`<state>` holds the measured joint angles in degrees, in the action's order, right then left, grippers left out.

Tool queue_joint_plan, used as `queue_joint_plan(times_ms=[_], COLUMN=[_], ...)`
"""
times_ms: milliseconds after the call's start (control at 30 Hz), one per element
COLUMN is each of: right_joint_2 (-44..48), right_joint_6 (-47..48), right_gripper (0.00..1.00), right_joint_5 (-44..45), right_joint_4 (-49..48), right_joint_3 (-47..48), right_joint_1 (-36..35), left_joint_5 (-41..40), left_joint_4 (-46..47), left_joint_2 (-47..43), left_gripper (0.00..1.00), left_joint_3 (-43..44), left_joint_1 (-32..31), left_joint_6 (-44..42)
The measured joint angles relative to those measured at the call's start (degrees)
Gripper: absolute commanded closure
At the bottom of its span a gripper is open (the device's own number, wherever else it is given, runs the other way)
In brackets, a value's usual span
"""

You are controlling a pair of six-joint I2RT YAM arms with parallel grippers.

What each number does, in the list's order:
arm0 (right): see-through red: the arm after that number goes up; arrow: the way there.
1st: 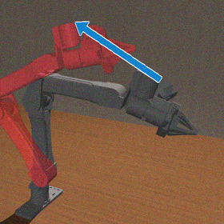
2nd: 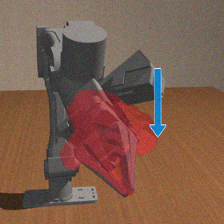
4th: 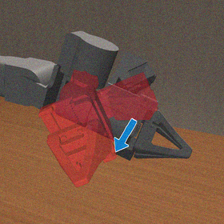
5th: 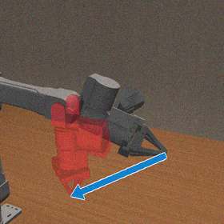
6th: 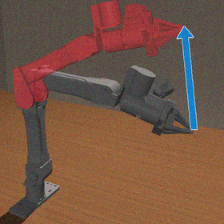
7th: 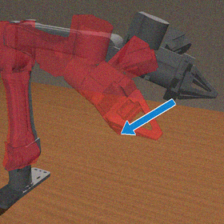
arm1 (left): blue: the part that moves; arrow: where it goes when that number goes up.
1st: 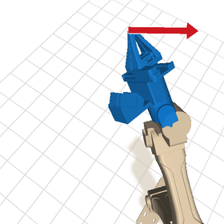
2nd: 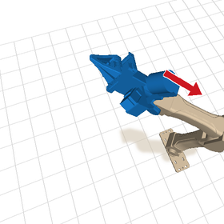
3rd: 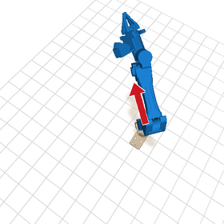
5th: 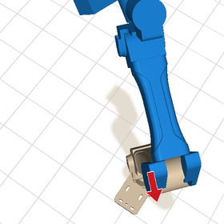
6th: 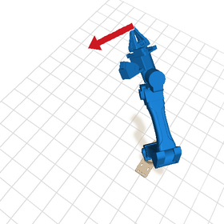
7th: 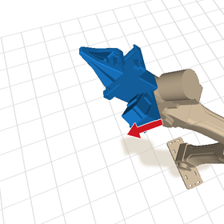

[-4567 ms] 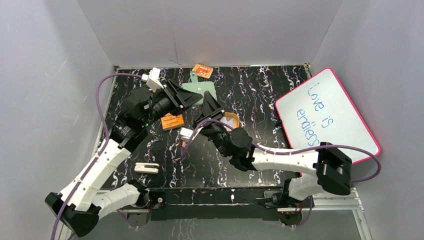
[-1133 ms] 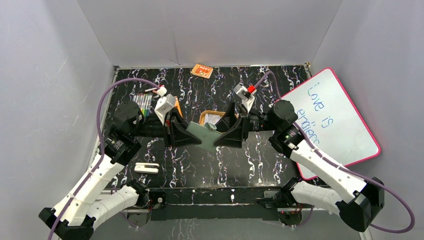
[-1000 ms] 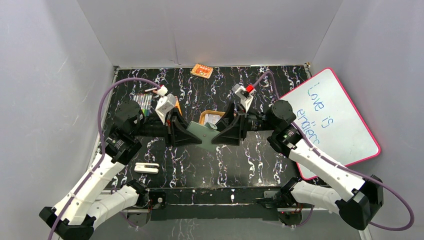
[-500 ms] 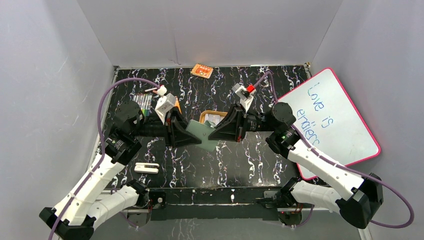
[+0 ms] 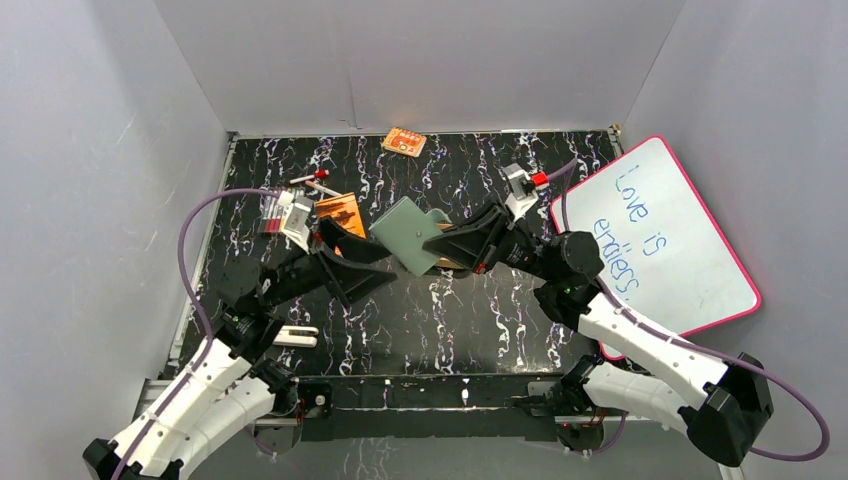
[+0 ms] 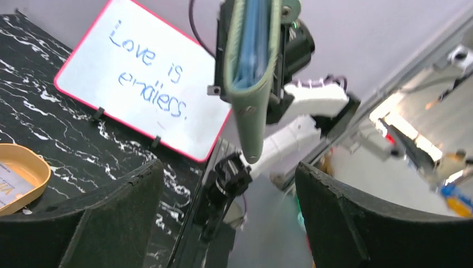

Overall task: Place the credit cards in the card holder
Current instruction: Close the card holder.

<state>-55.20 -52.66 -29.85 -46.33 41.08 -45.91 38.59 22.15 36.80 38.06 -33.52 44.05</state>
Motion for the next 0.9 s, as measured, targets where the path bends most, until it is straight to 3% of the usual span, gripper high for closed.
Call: queue_joint_plan(times_ms=[367, 567, 767, 900], right_joint_2=[-2.5, -4.4, -4.9, -5.6], right_joint_6=[-2.3, -2.4, -2.4, -2.6], right_gripper=[1.00, 1.00, 1.00, 1.00], right_joint_5=[15.1, 21.3, 26.3, 28.7], right_joint_4=[-9.1, -9.5, -10.9, -12.2], right_joint_3=[-2.4, -2.6, -3.5, -3.5], right_joint_1=[-5.7, -8.3, -9.9, -10.6], left_joint_5=[-15.5, -17.1, -17.3, -17.3], left_joint_4=[17.5, 20.6, 23.1, 24.2], left_joint_2=[3.6, 9.3, 10.5, 10.5], left_gripper=[0.23, 0.33, 0.50, 0.52], left_joint_3=[-2.9, -2.1, -1.9, -1.9], left_joint_1=[0.0, 0.0, -0.6, -0.8], left_joint_6=[14.5, 17.3, 19.2, 20.3])
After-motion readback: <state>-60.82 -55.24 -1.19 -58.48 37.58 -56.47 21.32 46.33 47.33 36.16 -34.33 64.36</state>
